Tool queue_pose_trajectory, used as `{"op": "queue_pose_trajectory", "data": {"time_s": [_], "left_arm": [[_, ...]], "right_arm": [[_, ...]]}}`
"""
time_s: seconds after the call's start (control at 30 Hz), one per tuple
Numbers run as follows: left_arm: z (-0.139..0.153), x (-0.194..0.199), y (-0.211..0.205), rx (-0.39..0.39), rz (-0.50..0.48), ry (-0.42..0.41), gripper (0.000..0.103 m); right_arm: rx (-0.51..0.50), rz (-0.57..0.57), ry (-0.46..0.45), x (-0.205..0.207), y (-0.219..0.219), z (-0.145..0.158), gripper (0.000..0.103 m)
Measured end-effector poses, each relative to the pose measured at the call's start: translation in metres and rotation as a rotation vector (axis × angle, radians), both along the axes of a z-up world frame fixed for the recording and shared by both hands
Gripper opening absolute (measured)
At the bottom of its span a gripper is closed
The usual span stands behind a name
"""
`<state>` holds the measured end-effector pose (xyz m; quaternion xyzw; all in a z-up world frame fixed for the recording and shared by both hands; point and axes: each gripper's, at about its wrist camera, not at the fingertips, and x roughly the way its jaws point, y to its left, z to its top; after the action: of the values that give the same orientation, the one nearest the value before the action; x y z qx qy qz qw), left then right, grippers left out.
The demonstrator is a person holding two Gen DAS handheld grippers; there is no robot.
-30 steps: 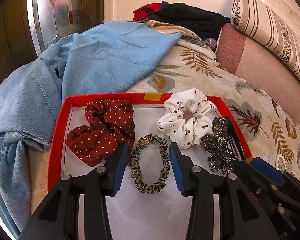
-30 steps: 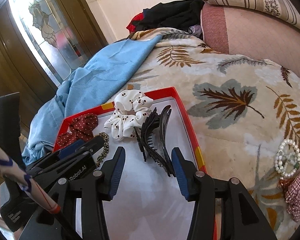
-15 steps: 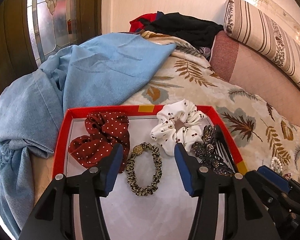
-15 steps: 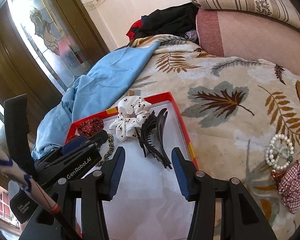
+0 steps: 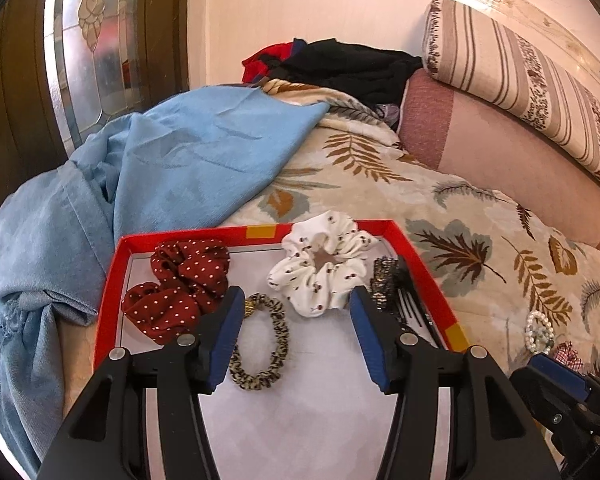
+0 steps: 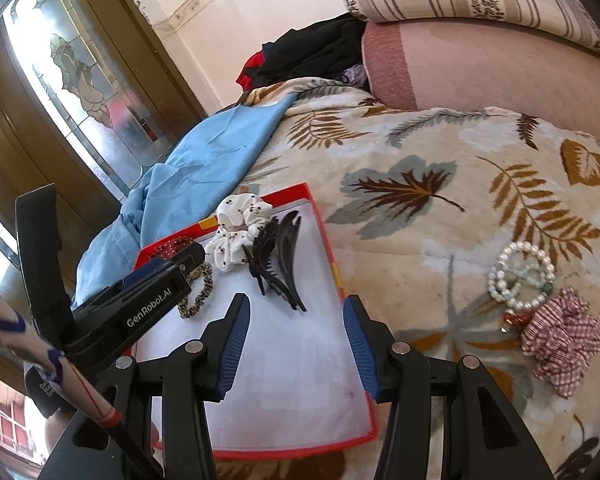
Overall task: Organize jewelry
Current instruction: 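Move both grippers from the box toward the scrunchies on the blanket, then grasp the red-white plaid scrunchie with the left gripper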
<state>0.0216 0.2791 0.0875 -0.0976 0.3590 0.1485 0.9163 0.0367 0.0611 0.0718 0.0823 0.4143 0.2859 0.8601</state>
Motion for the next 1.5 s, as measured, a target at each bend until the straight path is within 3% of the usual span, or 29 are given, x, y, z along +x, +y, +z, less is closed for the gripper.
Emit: {"op": "queue_pose_trajectory", "data": {"time_s": [0.37, 0.7, 0.9, 1.17, 1.27, 1.37, 1.5], "left_arm": [[0.008, -0.010, -0.036, 0.059, -0.062, -0.046, 0.055], [0.005, -0.029, -0.098, 0.118, -0.192, -0.073, 0.056], [-0.002, -0.045, -0.140, 0.052, -0.290, -0.058, 0.056], [-0.020, -0.054, -0.202, -0.042, -0.447, 0.036, 0.056], [-0.023, -0.046, -0.220, -0.095, -0.479, 0.068, 0.056], [-0.025, -0.030, -0.238, -0.157, -0.508, 0.098, 0.068], [-0.034, 0.000, -0.267, -0.154, -0.512, 0.135, 0.071]], "right_arm": [[0.012, -0.047, -0.008, -0.016, -0.048, 0.005, 0.058], [0.032, -0.173, -0.023, -0.035, -0.155, 0.006, 0.061], [0.071, -0.274, 0.009, -0.043, -0.226, -0.006, 0.061], [0.178, -0.407, 0.020, -0.048, -0.305, -0.011, 0.061], [0.222, -0.428, -0.016, -0.051, -0.322, 0.002, 0.061], [0.247, -0.454, -0.054, -0.059, -0.337, 0.014, 0.064], [0.297, -0.483, -0.076, -0.064, -0.358, 0.022, 0.064]]}}
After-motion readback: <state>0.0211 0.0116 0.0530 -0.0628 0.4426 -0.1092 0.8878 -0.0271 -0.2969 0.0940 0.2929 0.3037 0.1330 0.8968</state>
